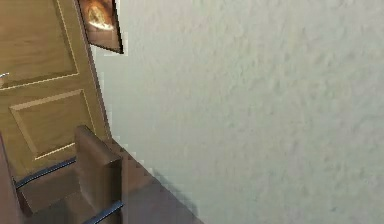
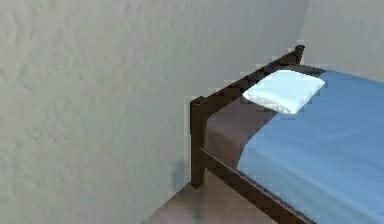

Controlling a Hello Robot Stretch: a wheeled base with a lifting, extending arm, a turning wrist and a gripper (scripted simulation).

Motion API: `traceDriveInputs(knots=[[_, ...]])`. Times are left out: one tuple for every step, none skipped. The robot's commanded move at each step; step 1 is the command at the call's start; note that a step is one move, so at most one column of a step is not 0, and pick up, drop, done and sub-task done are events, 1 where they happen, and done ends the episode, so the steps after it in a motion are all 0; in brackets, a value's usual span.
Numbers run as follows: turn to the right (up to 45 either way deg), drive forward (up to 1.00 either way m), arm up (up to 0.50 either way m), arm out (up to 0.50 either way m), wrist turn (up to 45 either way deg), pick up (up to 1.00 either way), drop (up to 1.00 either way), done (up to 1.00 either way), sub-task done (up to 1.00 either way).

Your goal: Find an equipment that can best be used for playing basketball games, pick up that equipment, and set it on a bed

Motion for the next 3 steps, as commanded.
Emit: traceDriveInputs(knots=[[0.0,0.15,0.00,0.00,0.0,0.00,0.00,0.00,0.00],[-36.0,0.00,0.00,0.00,0.0,0.00,0.00,0.00,0.00],[0.0,0.25,0.00,0.00,0.0,0.00,0.00,0.00,0.00]])
